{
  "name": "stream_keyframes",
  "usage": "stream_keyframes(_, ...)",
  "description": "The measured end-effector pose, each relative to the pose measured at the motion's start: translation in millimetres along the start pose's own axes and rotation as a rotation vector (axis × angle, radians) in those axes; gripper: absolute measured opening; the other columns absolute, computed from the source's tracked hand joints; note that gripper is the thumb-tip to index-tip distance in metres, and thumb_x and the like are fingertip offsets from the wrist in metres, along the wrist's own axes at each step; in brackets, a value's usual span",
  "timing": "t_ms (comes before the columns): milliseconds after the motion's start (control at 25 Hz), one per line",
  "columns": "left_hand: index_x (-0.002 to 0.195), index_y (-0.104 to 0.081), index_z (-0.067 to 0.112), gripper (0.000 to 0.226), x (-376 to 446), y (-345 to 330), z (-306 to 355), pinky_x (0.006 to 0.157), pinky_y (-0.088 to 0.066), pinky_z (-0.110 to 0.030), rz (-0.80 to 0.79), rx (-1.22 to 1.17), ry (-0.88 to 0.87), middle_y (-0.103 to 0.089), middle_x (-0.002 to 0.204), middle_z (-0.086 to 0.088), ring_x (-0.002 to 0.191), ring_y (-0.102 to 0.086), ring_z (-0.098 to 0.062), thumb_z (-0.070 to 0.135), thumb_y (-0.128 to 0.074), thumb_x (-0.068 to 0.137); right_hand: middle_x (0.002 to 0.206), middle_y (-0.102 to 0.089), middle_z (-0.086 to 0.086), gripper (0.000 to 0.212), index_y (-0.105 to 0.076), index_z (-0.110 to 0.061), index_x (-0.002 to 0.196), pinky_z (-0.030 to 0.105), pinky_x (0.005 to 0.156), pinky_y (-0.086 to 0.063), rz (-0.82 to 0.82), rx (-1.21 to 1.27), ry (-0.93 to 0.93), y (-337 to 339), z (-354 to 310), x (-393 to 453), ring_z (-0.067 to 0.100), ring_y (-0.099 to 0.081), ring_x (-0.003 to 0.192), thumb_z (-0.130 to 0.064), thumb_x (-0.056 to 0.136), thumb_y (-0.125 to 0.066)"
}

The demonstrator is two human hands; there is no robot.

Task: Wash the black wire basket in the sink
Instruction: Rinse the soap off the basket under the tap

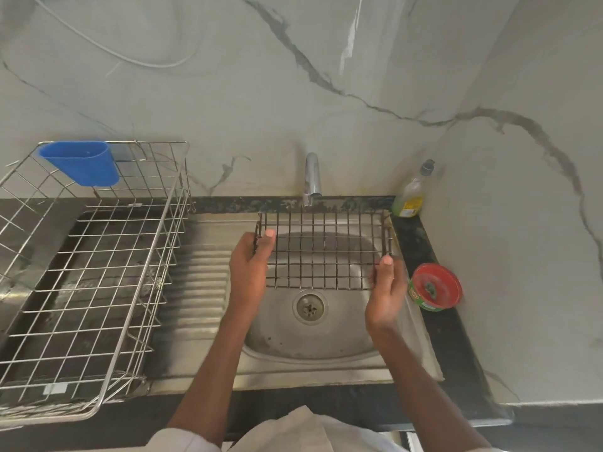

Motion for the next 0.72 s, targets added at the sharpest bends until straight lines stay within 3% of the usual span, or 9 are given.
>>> stream_keyframes(80, 0.086, -0.057, 0.024, 0.043, 3, -1, 11, 0.076, -0.046, -0.035, -0.015, -0.058, -0.008, -0.058, 0.088, 0.002, 0.085, -0.056, -0.017, 0.065, -0.064, 0.095, 0.084, -0.049, 0.001, 0.045, -0.054, -0.012, 0.095, 0.039, 0.074, -0.043, 0.0, 0.013, 0.052, -2, -9, 6, 0.02, -0.045, 0.079, -0.054, 0.104, -0.043)
stream_keyframes(200, 0.085, -0.054, 0.019, 0.058, 10, -4, 22, 0.074, -0.045, -0.037, 0.028, -0.009, 0.203, -0.057, 0.089, -0.004, 0.084, -0.055, -0.023, 0.074, -0.07, 0.08, 0.073, -0.047, -0.008, 0.038, -0.053, -0.03, 0.077, 0.042, 0.074, -0.037, -0.002, -0.007, -0.14, -11, -18, 10, 0.016, -0.043, 0.074, -0.06, 0.1, -0.048)
stream_keyframes(280, 0.082, -0.053, 0.022, 0.047, 7, -1, 30, 0.073, -0.043, -0.034, 0.031, -0.065, 0.067, -0.055, 0.091, -0.004, 0.085, -0.059, -0.021, 0.065, -0.071, 0.088, 0.08, -0.052, -0.008, 0.039, -0.058, -0.022, 0.088, 0.036, 0.076, -0.042, -0.002, 0.04, -0.044, -7, -30, 10, 0.014, -0.047, 0.077, -0.056, 0.101, -0.046)
stream_keyframes(360, 0.096, -0.063, 0.017, 0.048, 5, 0, 37, 0.076, -0.044, -0.034, -0.009, -0.145, -0.017, -0.066, 0.105, 0.0, 0.097, -0.069, -0.018, 0.064, -0.068, 0.091, 0.092, -0.057, -0.004, 0.05, -0.059, -0.007, 0.108, 0.027, 0.079, -0.046, -0.023, 0.094, 0.09, -3, -37, 12, 0.012, -0.052, 0.086, -0.054, 0.104, -0.042)
stream_keyframes(440, 0.102, -0.066, 0.011, 0.063, 1, -6, 38, 0.079, -0.043, -0.037, 0.013, -0.159, 0.075, -0.072, 0.106, 0.0, 0.094, -0.07, -0.021, 0.072, -0.07, 0.082, 0.099, -0.057, -0.006, 0.055, -0.058, -0.01, 0.111, 0.033, 0.088, -0.046, -0.012, 0.077, 0.027, -5, -39, 18, 0.013, -0.052, 0.094, -0.063, 0.099, -0.046)
stream_keyframes(520, 0.087, -0.057, 0.013, 0.061, -2, -9, 39, 0.074, -0.04, -0.042, 0.107, -0.138, 0.145, -0.06, 0.086, -0.005, 0.08, -0.058, -0.023, 0.072, -0.072, 0.076, 0.103, -0.054, -0.009, 0.054, -0.056, -0.024, 0.109, 0.037, 0.093, -0.041, -0.042, 0.062, -0.113, -7, -40, 24, 0.014, -0.048, 0.099, -0.074, 0.089, -0.051)
stream_keyframes(560, 0.087, -0.055, 0.015, 0.058, -3, -7, 38, 0.073, -0.041, -0.044, 0.134, -0.151, 0.109, -0.056, 0.085, -0.007, 0.08, -0.057, -0.024, 0.069, -0.072, 0.079, 0.108, -0.051, -0.008, 0.056, -0.053, -0.027, 0.111, 0.037, 0.094, -0.04, -0.055, 0.06, -0.114, -5, -42, 26, 0.014, -0.045, 0.101, -0.077, 0.087, -0.052)
stream_keyframes(640, 0.094, -0.06, 0.016, 0.049, -5, -5, 46, 0.072, -0.047, -0.045, 0.107, -0.229, -0.012, -0.063, 0.094, -0.007, 0.092, -0.066, -0.027, 0.063, -0.069, 0.09, 0.121, -0.048, -0.004, 0.064, -0.048, -0.025, 0.118, 0.036, 0.099, -0.039, -0.085, 0.095, -0.064, -4, -52, 27, 0.015, -0.045, 0.109, -0.081, 0.087, -0.049)
stream_keyframes(720, 0.099, -0.063, 0.017, 0.046, -6, -7, 57, 0.073, -0.048, -0.041, 0.078, -0.232, 0.02, -0.069, 0.1, -0.002, 0.1, -0.069, -0.026, 0.063, -0.067, 0.092, 0.134, -0.056, 0.001, 0.072, -0.054, -0.017, 0.131, 0.038, 0.111, -0.041, -0.093, 0.119, -0.08, -8, -62, 27, 0.019, -0.053, 0.12, -0.076, 0.089, -0.049)
Point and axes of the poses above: each hand's wrist, its own x-axis towards the middle knuckle, its own y-axis out of the back of the hand, z = x × y, the point moved 2 cm from there along x, towards the middle knuckle
